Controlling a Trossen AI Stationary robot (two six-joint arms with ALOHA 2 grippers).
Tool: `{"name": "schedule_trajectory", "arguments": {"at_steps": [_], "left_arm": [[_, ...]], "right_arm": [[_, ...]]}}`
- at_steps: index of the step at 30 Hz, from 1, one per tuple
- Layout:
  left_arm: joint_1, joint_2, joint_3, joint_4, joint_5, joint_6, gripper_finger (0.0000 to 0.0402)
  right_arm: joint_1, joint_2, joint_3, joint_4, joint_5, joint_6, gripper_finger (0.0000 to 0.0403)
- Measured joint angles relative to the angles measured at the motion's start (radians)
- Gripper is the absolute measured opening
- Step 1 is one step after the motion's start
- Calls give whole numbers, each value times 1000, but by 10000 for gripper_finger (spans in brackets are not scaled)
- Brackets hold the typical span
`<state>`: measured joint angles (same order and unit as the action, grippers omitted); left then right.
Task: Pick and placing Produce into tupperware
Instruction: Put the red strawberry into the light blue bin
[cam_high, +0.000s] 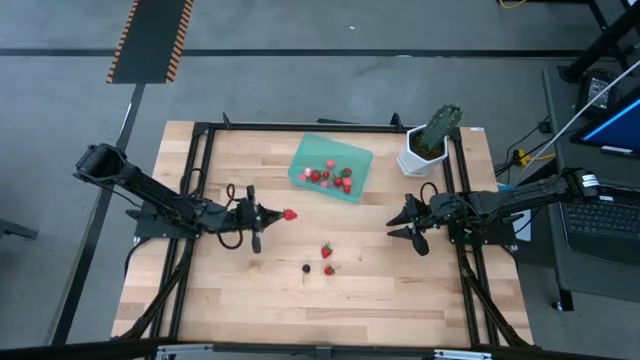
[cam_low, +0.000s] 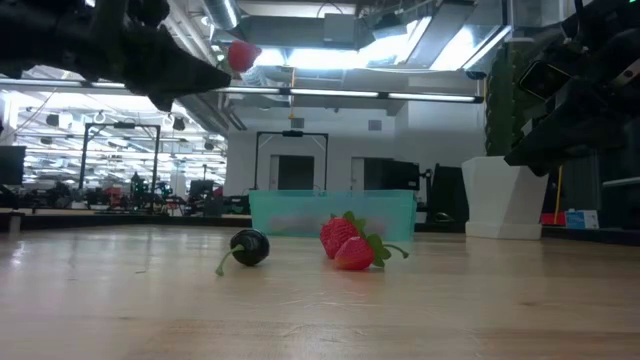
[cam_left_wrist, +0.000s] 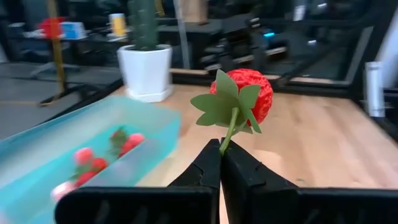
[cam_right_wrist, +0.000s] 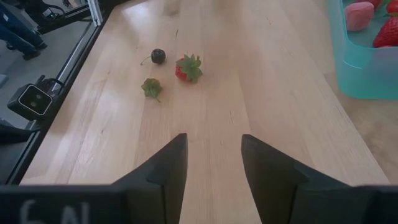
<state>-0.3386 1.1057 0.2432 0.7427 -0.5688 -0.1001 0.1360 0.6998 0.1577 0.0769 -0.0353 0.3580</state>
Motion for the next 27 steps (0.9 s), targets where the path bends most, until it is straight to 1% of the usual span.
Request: {"name": "schedule_trajectory", "arguments": {"at_steps": [4,6,8,12,15,18,23,27], "left_arm": [[0,0,0,40,109,33,0],[1,0,1,57,146,50,0],[11,0,1,67,176,55,0],[59,0,1,67,193,55,0],[120,0,1,67,221,55,0],[203,2,1,76,323,55,0],[346,51,2,159,478,54,0],[450,130,15,212,554,33,0]], "right_arm": [[0,0,0,0,0,0,154],[0,0,0,0,0,0,154],[0,0,0,0,0,0,154],[0,0,0,1,0,0,154],[0,0,0,1,0,0,154],[0,0,0,1,0,0,154],[0,0,0,1,0,-1,154],[0,0,0,1,0,-2,154]]}}
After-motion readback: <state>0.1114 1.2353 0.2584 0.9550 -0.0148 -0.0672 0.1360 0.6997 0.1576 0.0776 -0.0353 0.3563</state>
